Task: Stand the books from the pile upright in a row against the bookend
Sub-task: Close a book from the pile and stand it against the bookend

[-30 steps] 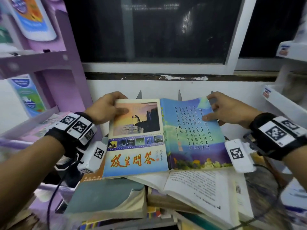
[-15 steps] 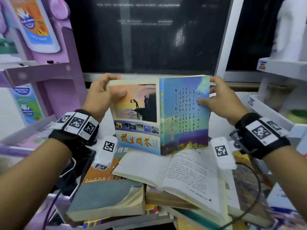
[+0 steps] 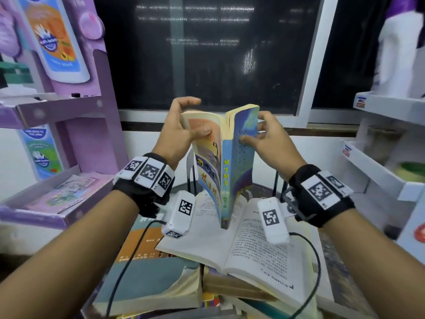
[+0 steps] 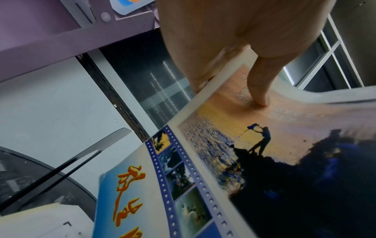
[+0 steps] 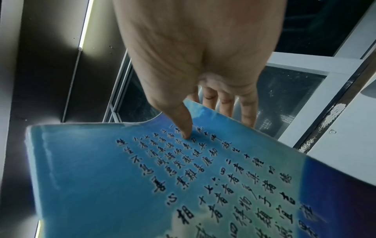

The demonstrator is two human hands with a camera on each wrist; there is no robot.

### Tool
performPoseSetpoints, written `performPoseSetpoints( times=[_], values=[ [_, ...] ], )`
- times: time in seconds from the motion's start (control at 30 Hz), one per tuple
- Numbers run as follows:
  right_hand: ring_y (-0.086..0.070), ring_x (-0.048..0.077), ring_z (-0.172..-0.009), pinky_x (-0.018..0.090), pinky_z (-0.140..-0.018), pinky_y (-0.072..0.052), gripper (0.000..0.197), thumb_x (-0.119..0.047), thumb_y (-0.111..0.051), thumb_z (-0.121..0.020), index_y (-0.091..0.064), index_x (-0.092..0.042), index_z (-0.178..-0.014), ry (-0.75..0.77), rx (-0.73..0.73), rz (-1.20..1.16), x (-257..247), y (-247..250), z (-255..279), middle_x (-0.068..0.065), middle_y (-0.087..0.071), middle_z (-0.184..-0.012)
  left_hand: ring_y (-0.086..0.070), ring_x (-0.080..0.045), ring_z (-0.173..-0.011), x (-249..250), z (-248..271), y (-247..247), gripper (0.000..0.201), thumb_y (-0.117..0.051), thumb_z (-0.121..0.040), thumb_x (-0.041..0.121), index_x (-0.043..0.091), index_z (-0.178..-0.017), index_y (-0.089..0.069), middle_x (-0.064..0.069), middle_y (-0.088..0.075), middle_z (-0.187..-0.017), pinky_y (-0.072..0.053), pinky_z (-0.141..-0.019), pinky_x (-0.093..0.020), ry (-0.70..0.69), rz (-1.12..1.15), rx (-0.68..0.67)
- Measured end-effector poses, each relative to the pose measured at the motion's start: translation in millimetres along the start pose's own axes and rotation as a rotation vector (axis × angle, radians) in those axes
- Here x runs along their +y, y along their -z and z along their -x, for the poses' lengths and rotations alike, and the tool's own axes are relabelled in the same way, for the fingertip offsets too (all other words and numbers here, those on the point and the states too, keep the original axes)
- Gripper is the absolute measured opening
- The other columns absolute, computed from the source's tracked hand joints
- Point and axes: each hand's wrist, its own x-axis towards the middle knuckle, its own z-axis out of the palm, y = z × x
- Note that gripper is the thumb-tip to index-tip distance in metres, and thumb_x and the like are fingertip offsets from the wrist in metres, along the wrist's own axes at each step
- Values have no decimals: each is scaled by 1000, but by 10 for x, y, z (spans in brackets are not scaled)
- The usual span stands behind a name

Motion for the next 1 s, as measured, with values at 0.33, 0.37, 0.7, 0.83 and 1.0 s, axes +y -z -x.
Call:
performPoseSetpoints(
  times=[0.33,0.37,0.7,0.83,1.0],
  values=[
    [-51,12,-119,20,-92,-46,59,-12,-60,-95,-34,-18,-147,115,-230,-24,-106,-89,88,0,-51,-135,-62,-15,-103,6,-31,20,56,-68,-76,-1,11,-127,-47,-7,-62,-121,-53,-82,-28,72,111,-196],
    [-52,12,-118,16,-92,-45,54,-12,-58,-96,-37,-16,-145,151,-233,-31,-118,-100,109,1,-51,-134,-62,-15,-103,7,-26,31,60,-67,-76,2,13,-130,-45,-5,-61,-119,-52,-83,-28,83,115,-209],
    [-61,0,-94,7,-71,-49,31,-10,-56,-96,-58,-20,-125,304,-139,90,-301,-331,201,-11,-65,-110,-60,-17,-99,-109,2,160,57,-59,-78,3,14,-132,-47,-5,-60,-104,-52,-84,-25,176,138,-135],
    [-66,15,-92,29,-56,-60,30,-23,-35,-105,-59,-20,-123,220,-158,49,-376,-286,291,-2,-67,-107,-62,-11,-85,-191,28,264,46,-52,-86,-12,12,-125,-47,0,-62,-93,-52,-72,-22,191,167,-9],
    [-68,12,-84,31,-51,-59,39,-43,-31,-103,-58,-21,-119,132,-214,-30,-494,-212,372,-3,-67,-97,-61,-15,-87,-224,59,267,44,-53,-84,-13,13,-119,-48,0,-62,-92,-54,-73,-25,191,232,70]
  ],
)
